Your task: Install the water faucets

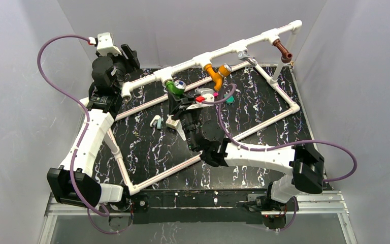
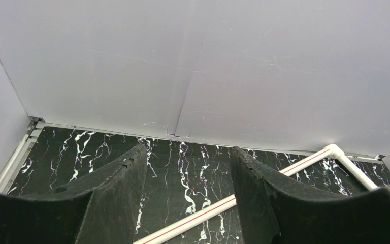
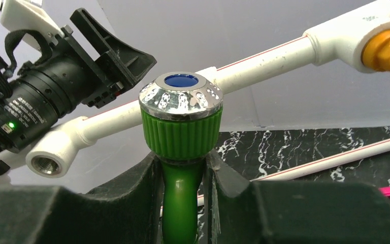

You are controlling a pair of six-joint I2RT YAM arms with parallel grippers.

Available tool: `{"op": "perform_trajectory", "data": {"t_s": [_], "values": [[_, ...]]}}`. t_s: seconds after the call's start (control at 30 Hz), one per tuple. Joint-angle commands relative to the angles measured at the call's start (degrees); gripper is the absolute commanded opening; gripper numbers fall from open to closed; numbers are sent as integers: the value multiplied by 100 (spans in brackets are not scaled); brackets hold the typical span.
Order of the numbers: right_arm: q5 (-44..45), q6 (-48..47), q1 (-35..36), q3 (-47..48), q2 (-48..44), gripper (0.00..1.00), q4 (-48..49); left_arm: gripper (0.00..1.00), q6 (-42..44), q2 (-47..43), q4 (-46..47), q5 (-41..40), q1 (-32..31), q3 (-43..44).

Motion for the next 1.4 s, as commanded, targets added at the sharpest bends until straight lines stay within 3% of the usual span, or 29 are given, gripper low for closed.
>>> {"op": "perform_trajectory", "data": {"t_s": [0.0, 0.37, 1.37], "values": [[481, 689, -35, 286, 20, 1, -138, 58, -33, 883, -1568, 18, 51, -784], [731, 1701, -30, 442, -48, 1, -561, 58, -43, 883, -1553, 44, 50, -795], [955, 6540, -279, 721, -244, 1, -3803, 58, -78, 848, -1536, 109, 55, -825]]}}
